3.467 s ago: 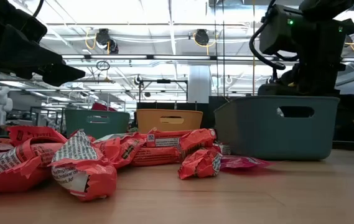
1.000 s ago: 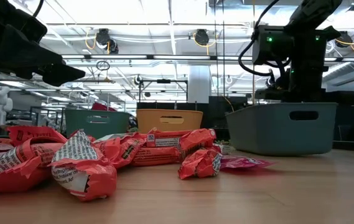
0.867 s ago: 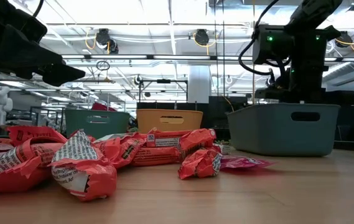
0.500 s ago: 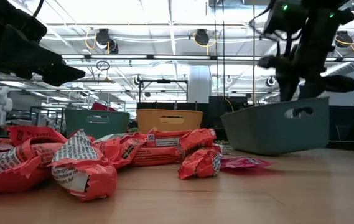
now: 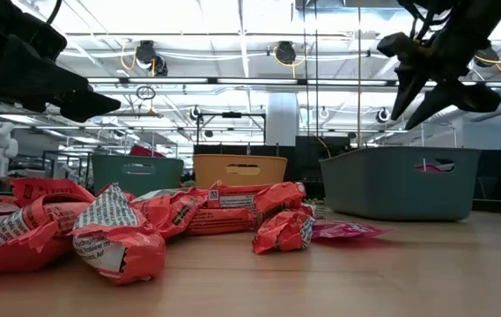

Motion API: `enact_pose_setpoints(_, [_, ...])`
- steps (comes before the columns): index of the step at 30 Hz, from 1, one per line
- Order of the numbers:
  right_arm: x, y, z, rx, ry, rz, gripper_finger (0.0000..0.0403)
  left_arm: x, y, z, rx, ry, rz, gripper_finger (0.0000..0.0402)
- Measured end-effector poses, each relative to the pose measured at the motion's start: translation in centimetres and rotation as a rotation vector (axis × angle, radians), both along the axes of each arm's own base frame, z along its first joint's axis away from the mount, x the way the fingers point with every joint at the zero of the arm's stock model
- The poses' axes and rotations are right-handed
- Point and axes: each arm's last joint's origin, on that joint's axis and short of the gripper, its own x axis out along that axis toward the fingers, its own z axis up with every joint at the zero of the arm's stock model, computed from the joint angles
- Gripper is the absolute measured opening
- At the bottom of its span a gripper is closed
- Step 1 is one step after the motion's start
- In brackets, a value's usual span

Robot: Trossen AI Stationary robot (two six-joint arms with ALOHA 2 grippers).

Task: Sort candy
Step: Put the orange wrapper chocolate into the dark blue bin

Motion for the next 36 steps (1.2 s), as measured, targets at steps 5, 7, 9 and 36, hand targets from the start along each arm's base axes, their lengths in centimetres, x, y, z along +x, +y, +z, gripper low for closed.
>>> enact_pose_setpoints(5, [0.2,-0.1,-0.2,-0.079,0.045,0.039,0.0119,0.0,0.0,0.0,0.000,0.000,0.000,0.0396])
enact_pose_setpoints(7, [0.4,-0.2,-0.3,-0.103,0.059,0.063,0.0119,0.0,0.0,0.0,0.000,0.000,0.000,0.0396])
enact_pose_setpoints(9, [0.5,-0.2,-0.3,-0.124,0.068,0.093,0.0119,0.0,0.0,0.0,0.000,0.000,0.000,0.0396])
enact_pose_setpoints(36, [4.9,0.2,5.7,-0.633,-0.516,0.378,0.0119,0.0,0.0,0.0,0.000,0.000,0.000,0.0396])
